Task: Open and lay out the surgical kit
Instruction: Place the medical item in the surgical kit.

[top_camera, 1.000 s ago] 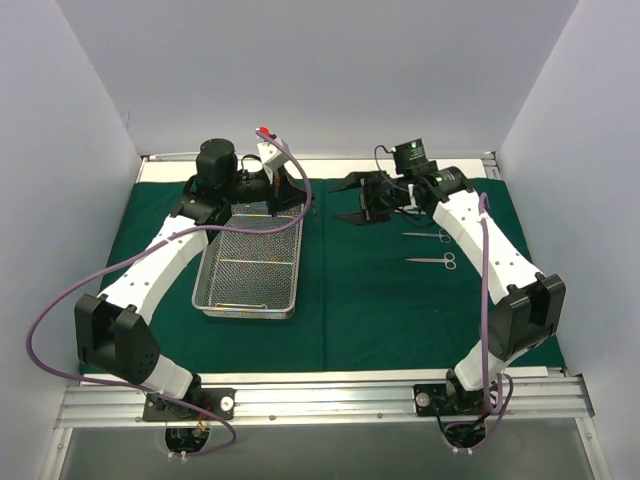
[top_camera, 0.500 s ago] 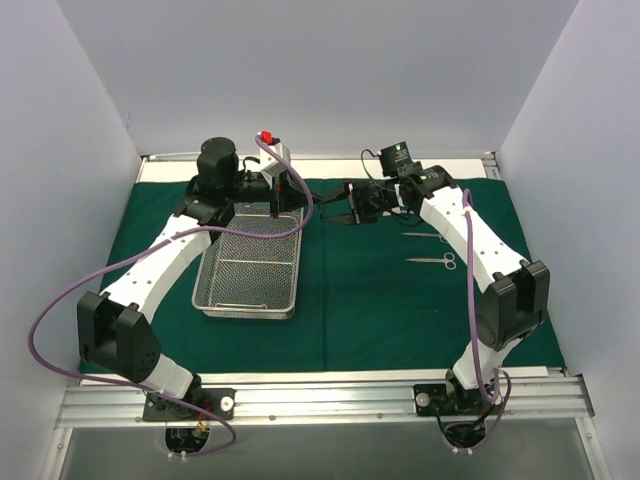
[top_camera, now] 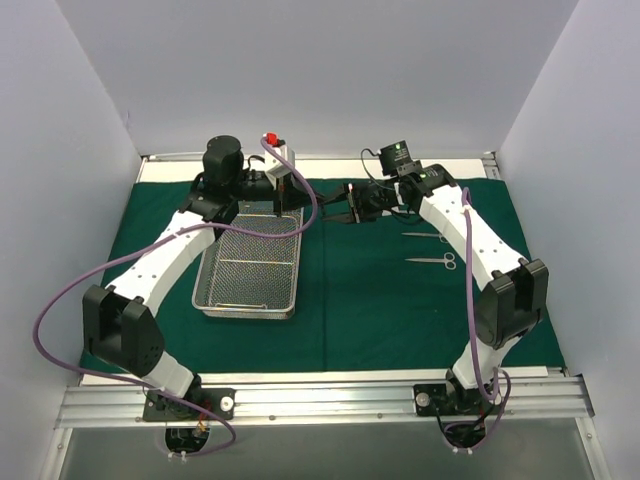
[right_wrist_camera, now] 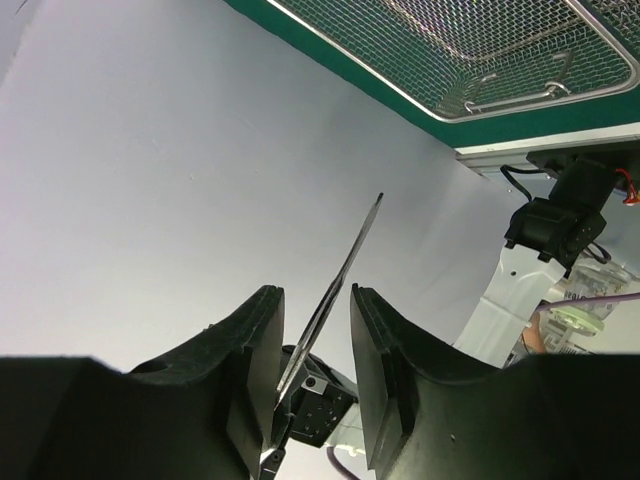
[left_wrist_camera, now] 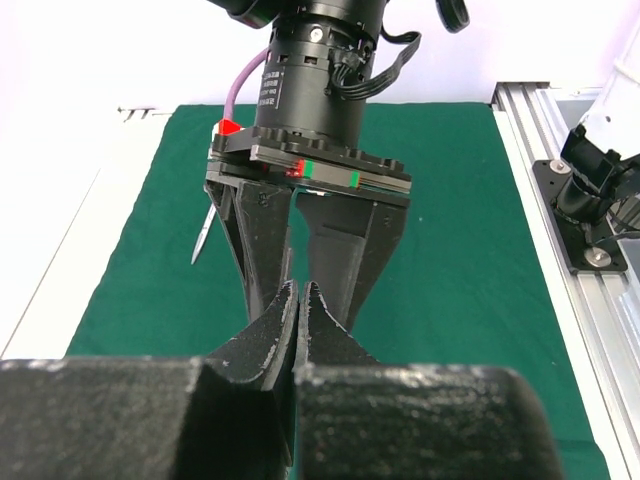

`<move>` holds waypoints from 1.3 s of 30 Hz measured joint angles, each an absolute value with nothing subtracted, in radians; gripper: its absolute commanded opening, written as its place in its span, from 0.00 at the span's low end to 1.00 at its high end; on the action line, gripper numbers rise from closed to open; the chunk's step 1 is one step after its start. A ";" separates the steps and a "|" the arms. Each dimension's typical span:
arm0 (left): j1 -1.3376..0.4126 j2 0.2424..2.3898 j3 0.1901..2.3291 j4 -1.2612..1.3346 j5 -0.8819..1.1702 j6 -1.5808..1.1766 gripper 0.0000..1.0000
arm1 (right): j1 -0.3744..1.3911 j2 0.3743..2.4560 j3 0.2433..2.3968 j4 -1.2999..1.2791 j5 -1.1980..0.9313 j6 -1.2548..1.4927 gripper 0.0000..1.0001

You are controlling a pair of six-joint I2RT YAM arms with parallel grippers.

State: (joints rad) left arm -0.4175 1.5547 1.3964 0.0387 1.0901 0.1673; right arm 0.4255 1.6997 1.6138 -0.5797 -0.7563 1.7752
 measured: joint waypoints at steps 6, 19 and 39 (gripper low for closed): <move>-0.422 1.585 1.430 0.008 1.105 0.189 0.02 | 0.425 1.689 1.589 -0.576 -0.768 1.779 0.24; -0.395 1.603 1.396 0.105 1.108 -0.042 0.94 | 0.354 1.689 1.578 -0.585 -0.718 1.717 0.00; -0.201 1.475 1.359 -0.444 0.376 -0.217 0.94 | 0.028 1.572 1.095 -0.756 0.056 1.457 0.00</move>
State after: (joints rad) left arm -0.2008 1.4746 1.3586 -0.4438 0.3763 -0.2169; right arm 0.0280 1.5719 1.0946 -0.7563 0.0559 1.4567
